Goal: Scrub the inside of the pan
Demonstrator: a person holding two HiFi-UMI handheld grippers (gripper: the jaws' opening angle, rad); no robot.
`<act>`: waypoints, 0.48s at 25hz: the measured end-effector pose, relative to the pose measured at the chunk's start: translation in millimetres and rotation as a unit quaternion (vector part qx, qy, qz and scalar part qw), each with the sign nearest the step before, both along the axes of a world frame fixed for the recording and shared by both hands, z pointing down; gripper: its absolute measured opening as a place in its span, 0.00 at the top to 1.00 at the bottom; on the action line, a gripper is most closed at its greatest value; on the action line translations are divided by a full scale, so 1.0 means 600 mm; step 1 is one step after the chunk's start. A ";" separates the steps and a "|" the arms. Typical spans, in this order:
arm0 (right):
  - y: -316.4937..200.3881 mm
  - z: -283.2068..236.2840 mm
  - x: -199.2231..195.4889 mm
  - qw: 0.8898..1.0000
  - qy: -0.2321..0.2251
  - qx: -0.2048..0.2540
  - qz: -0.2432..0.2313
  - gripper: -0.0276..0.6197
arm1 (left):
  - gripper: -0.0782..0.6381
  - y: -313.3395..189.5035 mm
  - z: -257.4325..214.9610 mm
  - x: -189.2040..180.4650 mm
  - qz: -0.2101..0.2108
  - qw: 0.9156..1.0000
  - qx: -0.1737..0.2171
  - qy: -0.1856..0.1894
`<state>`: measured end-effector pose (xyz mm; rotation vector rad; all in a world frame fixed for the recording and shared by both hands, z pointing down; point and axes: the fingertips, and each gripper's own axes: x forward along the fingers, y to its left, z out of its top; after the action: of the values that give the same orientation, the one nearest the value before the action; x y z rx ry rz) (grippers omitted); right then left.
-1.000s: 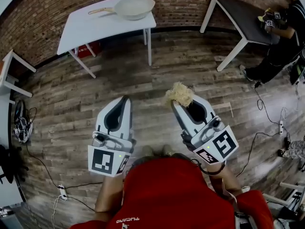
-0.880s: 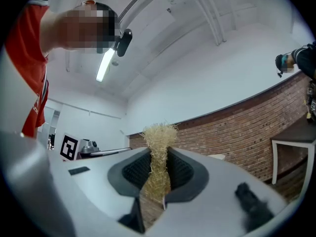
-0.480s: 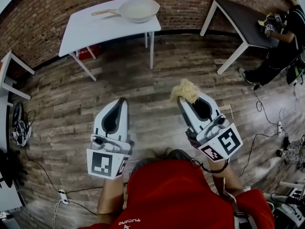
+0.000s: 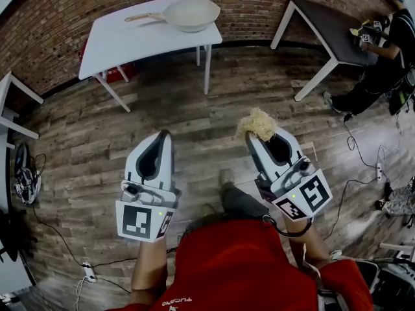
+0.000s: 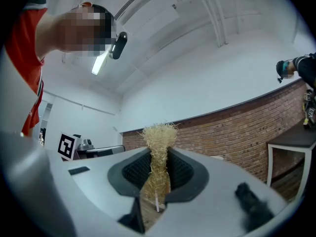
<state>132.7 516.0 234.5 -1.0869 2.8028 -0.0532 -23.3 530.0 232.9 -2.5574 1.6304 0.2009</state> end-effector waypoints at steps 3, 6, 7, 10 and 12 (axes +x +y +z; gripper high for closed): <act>-0.021 0.003 -0.006 1.000 0.002 0.001 0.000 0.82 | 0.87 -0.020 0.002 -0.008 -0.002 1.000 0.000 0.002; -0.053 0.009 -0.004 1.000 -0.004 -0.001 -0.001 0.82 | 0.87 -0.046 0.007 -0.009 -0.006 1.000 -0.002 -0.003; -0.066 0.010 -0.004 1.000 -0.006 0.000 -0.002 0.82 | 0.87 -0.058 0.007 -0.010 -0.008 1.000 -0.002 -0.005; -0.109 0.012 -0.006 1.000 -0.007 0.006 -0.007 0.82 | 0.87 -0.098 0.007 -0.014 -0.015 1.000 0.001 -0.010; -0.144 0.014 -0.003 1.000 -0.009 0.008 -0.008 0.82 | 0.87 -0.131 0.009 -0.014 -0.018 1.000 0.001 -0.013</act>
<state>130.9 429.8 242.8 -1.0553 2.7912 -0.0413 -31.6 451.5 238.1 -2.5165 1.6646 0.1660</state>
